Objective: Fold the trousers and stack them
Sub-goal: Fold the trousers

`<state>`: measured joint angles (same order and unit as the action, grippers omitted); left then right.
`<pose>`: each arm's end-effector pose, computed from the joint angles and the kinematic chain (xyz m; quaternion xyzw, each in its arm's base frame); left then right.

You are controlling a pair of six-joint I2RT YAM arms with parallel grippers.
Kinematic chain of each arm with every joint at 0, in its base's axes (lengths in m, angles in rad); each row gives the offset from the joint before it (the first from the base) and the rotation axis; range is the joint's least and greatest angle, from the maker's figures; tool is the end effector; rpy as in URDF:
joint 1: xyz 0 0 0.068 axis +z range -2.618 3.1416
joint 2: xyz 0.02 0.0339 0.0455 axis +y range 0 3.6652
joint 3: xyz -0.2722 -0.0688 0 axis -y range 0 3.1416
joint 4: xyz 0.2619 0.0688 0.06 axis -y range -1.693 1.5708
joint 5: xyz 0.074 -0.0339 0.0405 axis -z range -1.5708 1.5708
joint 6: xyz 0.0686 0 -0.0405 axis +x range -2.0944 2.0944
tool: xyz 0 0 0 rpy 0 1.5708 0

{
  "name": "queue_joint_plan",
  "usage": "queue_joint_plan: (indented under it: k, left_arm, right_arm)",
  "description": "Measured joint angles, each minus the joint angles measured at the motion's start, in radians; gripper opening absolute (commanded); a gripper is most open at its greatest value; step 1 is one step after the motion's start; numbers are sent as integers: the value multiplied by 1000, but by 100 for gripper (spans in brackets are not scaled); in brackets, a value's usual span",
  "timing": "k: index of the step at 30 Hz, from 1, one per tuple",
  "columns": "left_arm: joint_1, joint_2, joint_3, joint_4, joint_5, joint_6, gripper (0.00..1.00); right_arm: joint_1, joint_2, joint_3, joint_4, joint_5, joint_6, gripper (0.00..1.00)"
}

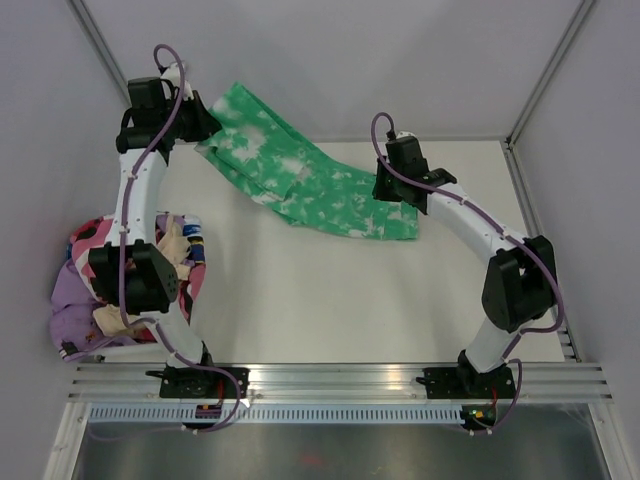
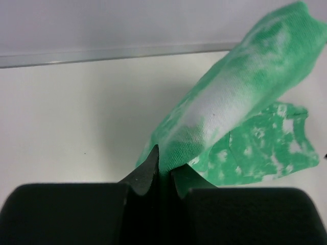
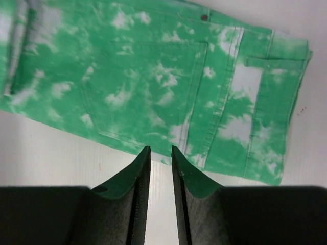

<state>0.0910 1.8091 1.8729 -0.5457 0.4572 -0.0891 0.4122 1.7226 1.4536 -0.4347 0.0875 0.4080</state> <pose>0.4628 0.0118 0.3918 0.0420 0.8403 -0.1934 0.5047 0.4038 0.1700 0.2787 0.0165 0.9066 0.1309 0.4007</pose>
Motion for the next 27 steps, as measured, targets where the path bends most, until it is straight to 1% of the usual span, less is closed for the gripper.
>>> queue_joint_plan:
  k: [3,5,7,11,13,16,20,23,25,27]
  left_arm:
    - [-31,0,83,-42,-38,-54,2]
    - [-87,10,156,-95,-113,-65,2]
    - [-189,43,259,-169,-232,-64,2]
    - [-372,134,412,-278,-410,-65,2]
    - [-428,180,451,-330,-484,-76,2]
    - [-466,229,458,-394,-583,-123,2]
    - [-494,261,458,-404,-654,-217,2]
    - [-515,264,459,-390,-661,-293,2]
    - [-519,276,472,-387,-649,-326,2]
    - [-515,295,490,-378,-619,-358,2]
  right_arm:
    - [-3,6,-24,-14,18,24,29]
    - [-12,14,-25,-28,22,45,29]
    - [-35,16,-25,-43,20,66,29]
    - [-116,15,-27,-58,11,83,29]
    - [-169,9,-39,-60,5,80,29]
    - [-230,-17,-66,-71,5,59,29]
    - [-240,-69,-107,-75,-17,31,27]
    - [-234,-103,-138,-51,-96,26,24]
    - [-231,-105,-147,-14,-164,33,20]
    - [-226,-105,-161,42,-246,54,20]
